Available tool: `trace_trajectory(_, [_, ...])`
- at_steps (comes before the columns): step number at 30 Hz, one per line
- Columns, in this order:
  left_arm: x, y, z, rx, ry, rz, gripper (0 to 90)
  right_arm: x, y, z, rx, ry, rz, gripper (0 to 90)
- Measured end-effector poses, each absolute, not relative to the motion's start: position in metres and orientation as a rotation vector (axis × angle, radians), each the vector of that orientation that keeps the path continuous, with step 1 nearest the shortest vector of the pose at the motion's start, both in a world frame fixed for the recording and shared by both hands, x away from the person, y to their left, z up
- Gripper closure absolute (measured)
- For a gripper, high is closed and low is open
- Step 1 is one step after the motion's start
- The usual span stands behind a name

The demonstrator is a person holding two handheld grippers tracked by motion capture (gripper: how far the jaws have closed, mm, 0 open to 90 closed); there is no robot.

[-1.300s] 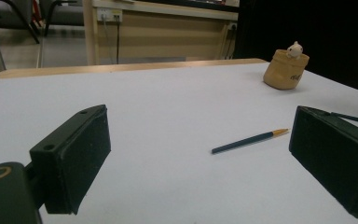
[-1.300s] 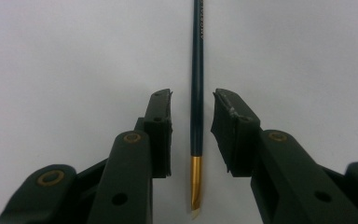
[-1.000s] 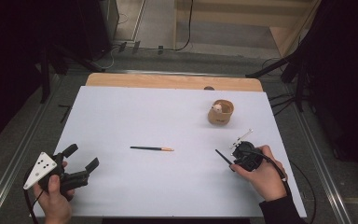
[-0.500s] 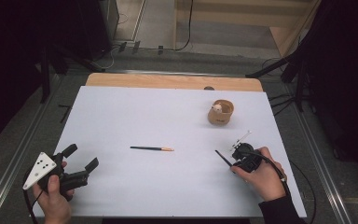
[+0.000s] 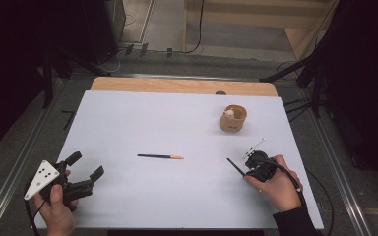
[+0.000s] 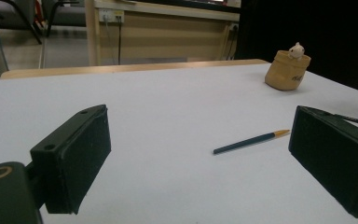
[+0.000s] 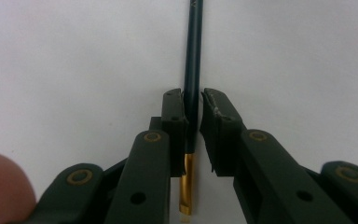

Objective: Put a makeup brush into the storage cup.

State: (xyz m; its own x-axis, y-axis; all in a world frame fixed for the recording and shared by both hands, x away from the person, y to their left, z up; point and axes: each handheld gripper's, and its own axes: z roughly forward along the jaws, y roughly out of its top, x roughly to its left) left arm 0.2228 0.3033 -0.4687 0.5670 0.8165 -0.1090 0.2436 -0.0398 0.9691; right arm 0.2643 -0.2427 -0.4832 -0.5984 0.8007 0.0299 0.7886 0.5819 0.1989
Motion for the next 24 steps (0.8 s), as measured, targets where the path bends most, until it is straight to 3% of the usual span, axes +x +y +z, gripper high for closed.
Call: trace_trajectory(24, [0.227, 0.293, -0.469, 1.592, 0.925, 0.569, 6.0, 0.258, -0.238, -0.484, 1.334, 2.697, 0.298, 85.1])
